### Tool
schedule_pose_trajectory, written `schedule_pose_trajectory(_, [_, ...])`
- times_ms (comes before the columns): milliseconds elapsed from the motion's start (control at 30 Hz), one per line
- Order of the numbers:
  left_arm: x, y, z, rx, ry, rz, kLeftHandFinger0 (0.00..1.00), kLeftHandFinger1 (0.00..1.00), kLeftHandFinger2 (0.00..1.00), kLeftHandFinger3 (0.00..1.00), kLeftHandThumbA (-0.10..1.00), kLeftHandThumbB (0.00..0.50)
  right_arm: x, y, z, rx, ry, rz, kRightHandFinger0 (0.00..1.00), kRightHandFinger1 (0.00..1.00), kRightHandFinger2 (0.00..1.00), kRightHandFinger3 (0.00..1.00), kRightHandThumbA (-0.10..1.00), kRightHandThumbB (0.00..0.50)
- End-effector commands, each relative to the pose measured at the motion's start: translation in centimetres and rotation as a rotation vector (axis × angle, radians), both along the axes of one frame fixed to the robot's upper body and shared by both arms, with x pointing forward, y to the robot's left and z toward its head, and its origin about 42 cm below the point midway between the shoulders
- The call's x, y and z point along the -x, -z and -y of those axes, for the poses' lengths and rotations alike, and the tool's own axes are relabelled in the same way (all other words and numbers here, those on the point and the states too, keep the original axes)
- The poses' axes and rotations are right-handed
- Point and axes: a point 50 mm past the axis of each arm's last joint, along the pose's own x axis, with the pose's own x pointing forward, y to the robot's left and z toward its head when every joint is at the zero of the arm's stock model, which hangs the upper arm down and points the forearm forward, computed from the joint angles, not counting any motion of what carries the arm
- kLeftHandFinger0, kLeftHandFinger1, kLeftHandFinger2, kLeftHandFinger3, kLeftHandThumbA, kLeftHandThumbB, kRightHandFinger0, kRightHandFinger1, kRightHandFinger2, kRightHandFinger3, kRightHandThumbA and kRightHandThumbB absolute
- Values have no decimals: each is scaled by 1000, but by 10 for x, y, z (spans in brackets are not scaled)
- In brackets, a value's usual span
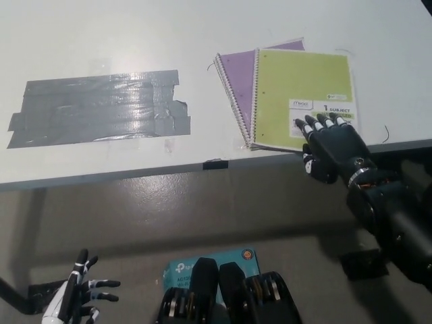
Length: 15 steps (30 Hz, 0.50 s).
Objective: The robot uses its right hand to align two notebooks stacked together until they are fully overlapped
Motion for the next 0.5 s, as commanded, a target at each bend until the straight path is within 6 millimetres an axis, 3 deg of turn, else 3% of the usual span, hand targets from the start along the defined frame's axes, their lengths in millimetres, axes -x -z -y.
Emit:
schedule_pose_trajectory(0, [-4,-7,-3,-31,36,50,346,438,531,984,1000,500,28,43,-2,95,-259,-118,1000,1000,1000,1000,1000,453])
schedule_pose_trajectory(200, [-5,-8,-3,-21,35,48,343,437,504,970,1000,500,20,40,17,157,-254,-121,1000,1000,1000,1000,1000,407])
schedule_pose_trajectory(300, [-6,-8,-2,-22,34,44,352,433,487,964,1000,500,12,27,35,195,-243,-82,1000,1000,1000,1000,1000,372])
schedule_pose_trajectory(433, [-4,-8,0,-33,42,47,314,416,466,978,1000,500,4,16,47,260,-193,-51,1000,1000,1000,1000,1000,397])
schedule_pose_trajectory(467, [-4,-8,0,-29,42,50,316,415,455,978,1000,497,-2,10,51,269,-191,-39,1000,1000,1000,1000,1000,380])
